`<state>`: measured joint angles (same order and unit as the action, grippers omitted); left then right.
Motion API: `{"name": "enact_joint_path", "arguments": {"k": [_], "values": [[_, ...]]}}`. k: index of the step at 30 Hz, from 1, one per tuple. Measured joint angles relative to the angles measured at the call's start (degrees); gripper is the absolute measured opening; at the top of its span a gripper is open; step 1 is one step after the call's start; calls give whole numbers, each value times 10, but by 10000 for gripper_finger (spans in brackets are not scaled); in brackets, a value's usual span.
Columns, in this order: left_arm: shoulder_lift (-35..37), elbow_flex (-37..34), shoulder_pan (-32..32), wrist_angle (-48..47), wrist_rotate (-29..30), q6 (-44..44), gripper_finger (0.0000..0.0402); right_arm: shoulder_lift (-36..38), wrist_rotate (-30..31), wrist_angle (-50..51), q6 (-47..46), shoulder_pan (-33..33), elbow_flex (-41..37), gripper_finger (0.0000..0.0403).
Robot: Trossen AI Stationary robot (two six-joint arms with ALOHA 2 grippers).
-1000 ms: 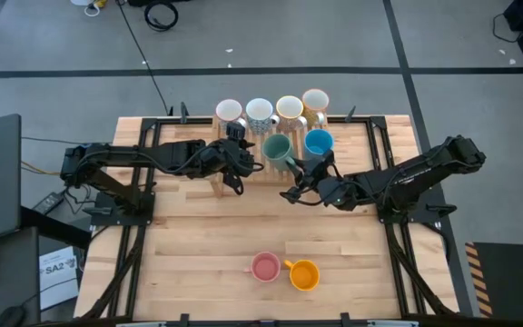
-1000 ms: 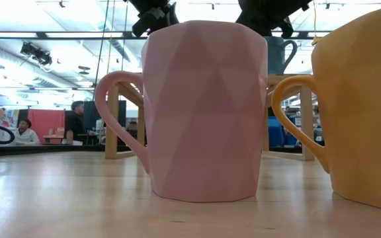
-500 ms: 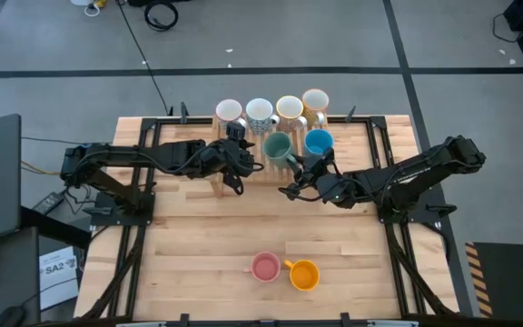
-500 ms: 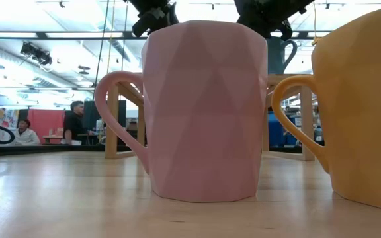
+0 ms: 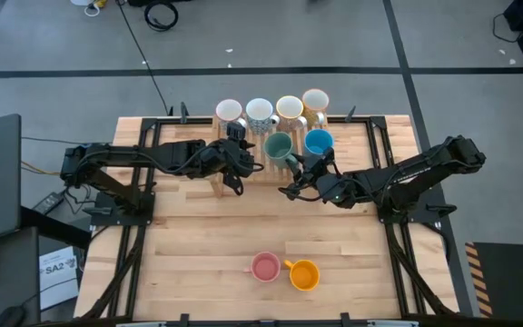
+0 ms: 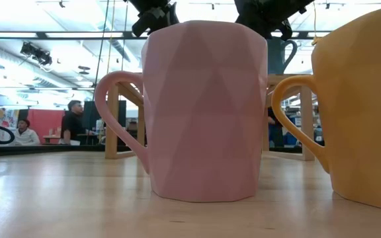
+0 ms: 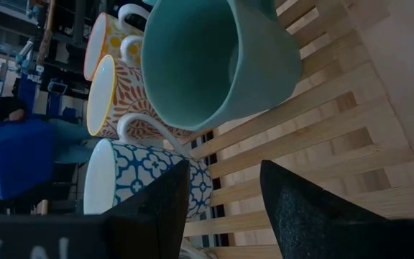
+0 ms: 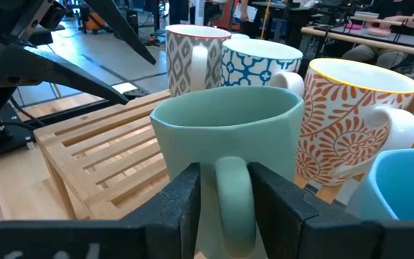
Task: Place coffee mugs
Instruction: Put the green mug on the shelf aligned with the orange mug
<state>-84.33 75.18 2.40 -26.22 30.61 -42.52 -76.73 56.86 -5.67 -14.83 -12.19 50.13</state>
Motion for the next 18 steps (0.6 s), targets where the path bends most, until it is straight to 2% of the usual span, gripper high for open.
{"name": "enact_joint_path", "arguments": {"k": [18], "values": [[0, 0, 0, 0, 0, 0, 178, 0, -26, -2, 7, 0, 0, 175]]}}
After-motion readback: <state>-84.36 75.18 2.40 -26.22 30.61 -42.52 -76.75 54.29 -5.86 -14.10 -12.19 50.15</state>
